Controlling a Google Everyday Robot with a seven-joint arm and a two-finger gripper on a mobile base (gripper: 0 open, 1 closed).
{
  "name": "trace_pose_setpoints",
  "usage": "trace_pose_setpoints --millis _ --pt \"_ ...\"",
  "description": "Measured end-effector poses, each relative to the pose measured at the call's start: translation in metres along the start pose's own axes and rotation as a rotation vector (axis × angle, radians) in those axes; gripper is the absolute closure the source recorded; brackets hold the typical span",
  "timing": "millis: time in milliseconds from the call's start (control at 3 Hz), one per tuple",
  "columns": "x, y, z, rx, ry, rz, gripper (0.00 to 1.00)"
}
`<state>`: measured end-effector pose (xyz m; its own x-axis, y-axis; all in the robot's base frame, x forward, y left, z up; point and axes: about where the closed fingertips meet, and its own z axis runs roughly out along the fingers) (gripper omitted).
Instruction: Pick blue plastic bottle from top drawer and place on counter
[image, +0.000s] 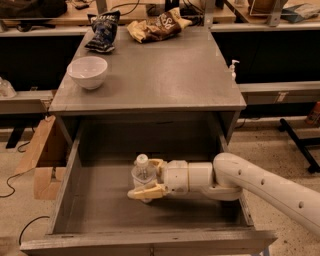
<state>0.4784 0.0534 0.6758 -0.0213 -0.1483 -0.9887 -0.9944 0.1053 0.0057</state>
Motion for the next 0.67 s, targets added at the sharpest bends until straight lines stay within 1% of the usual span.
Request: trace_pose_setpoints --millis 333,667 --pt "0.0171 -0.0060 0.0177 -0.023 -0.018 0.027 0.59" --pt "0.0141 -0.0062 0.0175 -0.023 -0.018 0.028 0.91"
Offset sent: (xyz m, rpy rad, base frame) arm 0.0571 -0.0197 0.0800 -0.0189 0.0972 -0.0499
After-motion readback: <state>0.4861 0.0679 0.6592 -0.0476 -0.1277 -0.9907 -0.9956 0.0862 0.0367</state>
